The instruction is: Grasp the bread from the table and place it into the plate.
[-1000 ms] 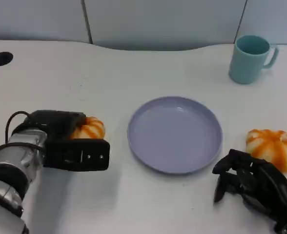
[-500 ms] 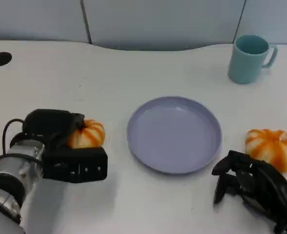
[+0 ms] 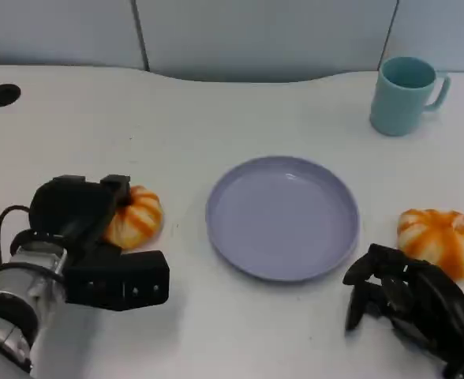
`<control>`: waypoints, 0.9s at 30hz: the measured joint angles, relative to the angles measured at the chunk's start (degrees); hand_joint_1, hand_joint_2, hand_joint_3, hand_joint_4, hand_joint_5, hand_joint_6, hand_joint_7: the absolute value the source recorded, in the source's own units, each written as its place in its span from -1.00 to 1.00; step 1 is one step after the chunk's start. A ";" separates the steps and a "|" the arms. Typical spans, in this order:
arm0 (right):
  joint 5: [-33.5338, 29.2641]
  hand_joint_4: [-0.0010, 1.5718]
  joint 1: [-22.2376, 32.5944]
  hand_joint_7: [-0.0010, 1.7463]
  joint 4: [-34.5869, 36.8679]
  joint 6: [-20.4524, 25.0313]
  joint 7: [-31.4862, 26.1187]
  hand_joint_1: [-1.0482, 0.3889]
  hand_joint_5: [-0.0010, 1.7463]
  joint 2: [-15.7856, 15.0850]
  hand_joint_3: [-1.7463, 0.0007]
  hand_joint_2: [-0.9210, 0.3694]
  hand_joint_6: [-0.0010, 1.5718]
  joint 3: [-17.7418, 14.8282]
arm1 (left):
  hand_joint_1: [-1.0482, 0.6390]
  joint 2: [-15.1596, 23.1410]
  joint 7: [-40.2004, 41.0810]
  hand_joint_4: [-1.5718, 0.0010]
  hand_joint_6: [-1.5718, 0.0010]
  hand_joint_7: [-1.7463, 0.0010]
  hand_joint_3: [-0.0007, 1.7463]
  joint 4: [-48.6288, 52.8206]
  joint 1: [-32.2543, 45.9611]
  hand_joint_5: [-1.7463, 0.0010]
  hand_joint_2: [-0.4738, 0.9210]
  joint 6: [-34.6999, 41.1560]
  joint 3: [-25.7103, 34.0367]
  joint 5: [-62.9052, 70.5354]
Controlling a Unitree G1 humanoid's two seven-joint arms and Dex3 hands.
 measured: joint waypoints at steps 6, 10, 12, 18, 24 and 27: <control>-0.07 -0.16 0.05 0.36 -0.26 0.14 -0.49 -0.25 0.82 0.00 0.73 -1.00 -0.14 0.20 | 0.02 0.11 0.18 -0.06 0.20 -0.98 -0.25 -0.74 -0.62 -1.00 0.81 -2.58 2.38 -2.13; 0.05 -0.16 0.02 0.36 -0.27 0.32 -0.51 -0.25 0.82 -0.01 0.74 -1.00 -0.13 0.23 | 0.02 0.16 0.35 -0.06 0.18 -0.99 -0.05 -2.07 -2.00 -1.00 0.67 -5.96 4.05 -3.74; 0.15 -0.16 -0.04 0.36 -0.25 0.48 -0.38 -0.25 0.81 -0.01 0.74 -1.00 -0.13 0.23 | 0.02 0.16 0.35 -0.06 0.17 -1.00 -0.02 -2.89 -2.60 -1.00 0.65 -7.49 4.73 -4.75; 0.14 -0.18 -0.06 0.37 -0.26 0.53 -0.30 -0.25 0.82 -0.02 0.73 -1.00 -0.13 0.34 | 0.00 0.15 -0.84 -0.05 0.17 -1.00 -0.02 -4.09 -3.69 -1.00 0.66 -13.11 5.08 -4.92; 0.29 -0.18 -0.07 0.36 -0.20 0.46 -0.17 -0.26 0.82 -0.02 0.73 -1.00 -0.14 0.43 | -0.03 -0.79 -4.69 -0.06 0.12 -1.00 0.12 -5.29 -4.88 -1.00 0.58 -17.76 5.13 -5.70; 0.25 -0.18 -0.08 0.36 -0.17 0.26 -0.13 -0.26 0.82 -0.01 0.73 -1.00 -0.14 0.59 | -0.05 -2.18 -5.83 -0.09 0.11 -1.00 0.10 -5.99 -5.43 -1.00 0.56 -19.53 5.09 -6.05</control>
